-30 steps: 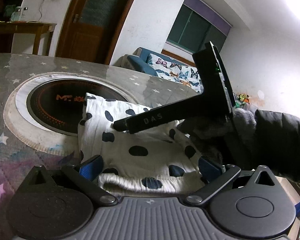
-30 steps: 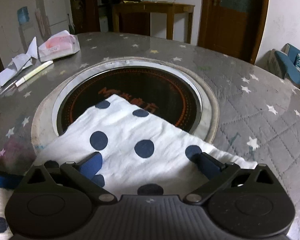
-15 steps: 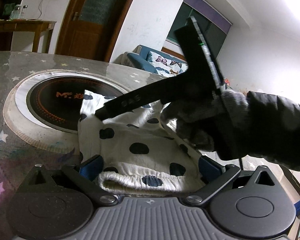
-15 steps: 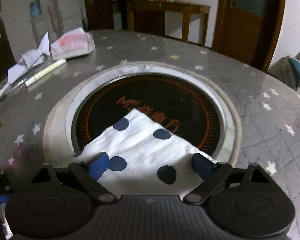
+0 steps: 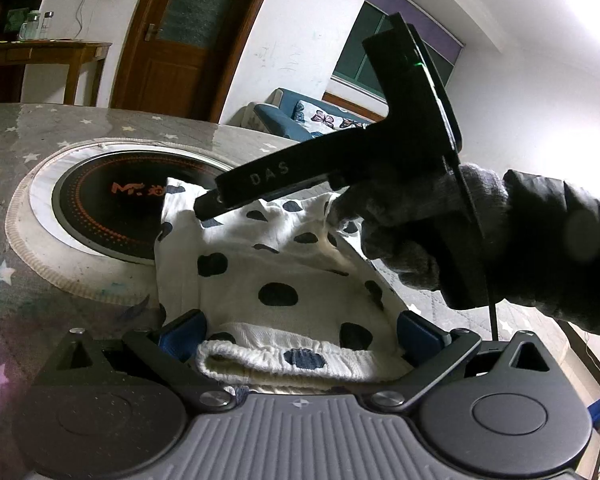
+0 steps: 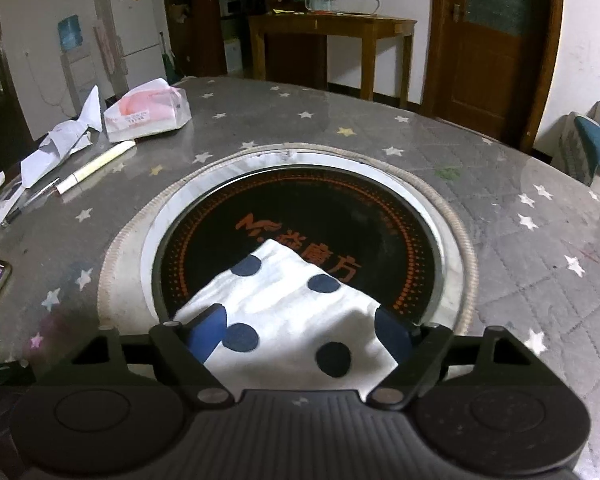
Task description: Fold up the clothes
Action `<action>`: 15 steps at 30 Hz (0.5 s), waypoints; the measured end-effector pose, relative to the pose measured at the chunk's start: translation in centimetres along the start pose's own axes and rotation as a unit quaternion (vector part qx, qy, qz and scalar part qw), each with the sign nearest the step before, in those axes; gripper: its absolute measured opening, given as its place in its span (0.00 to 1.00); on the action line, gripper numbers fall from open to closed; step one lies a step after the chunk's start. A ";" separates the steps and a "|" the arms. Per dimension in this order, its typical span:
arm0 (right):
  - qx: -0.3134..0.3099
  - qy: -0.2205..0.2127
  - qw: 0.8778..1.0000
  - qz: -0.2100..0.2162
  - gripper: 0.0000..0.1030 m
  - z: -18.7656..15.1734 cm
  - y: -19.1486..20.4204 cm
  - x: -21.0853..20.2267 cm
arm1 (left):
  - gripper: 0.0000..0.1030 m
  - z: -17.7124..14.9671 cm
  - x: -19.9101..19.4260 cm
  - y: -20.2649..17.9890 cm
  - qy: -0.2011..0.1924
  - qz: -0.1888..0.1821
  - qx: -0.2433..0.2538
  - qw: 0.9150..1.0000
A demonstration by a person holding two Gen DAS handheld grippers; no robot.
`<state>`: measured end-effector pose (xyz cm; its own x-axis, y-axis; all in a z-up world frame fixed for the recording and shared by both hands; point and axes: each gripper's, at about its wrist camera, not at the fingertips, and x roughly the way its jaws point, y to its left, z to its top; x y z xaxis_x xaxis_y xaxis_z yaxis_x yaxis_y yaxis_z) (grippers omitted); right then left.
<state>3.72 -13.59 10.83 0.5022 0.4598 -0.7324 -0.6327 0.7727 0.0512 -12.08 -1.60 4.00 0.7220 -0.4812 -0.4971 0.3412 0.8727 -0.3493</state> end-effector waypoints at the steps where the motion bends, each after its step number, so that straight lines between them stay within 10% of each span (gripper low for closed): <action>1: -0.001 0.002 1.000 0.004 0.77 0.1 0.1 0.3 | 1.00 0.0 0.0 0.0 0.000 0.000 0.000 1.000; 15: -0.020 0.010 1.000 0.009 0.71 0.9 1.1 1.1 | 1.00 -0.2 0.2 0.0 0.001 0.002 0.004 1.000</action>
<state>4.13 -11.86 10.67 0.4786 0.4646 -0.7450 -0.6647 0.7461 0.0384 -12.02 -1.68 3.78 0.7224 -0.4771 -0.5005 0.3426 0.8757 -0.3403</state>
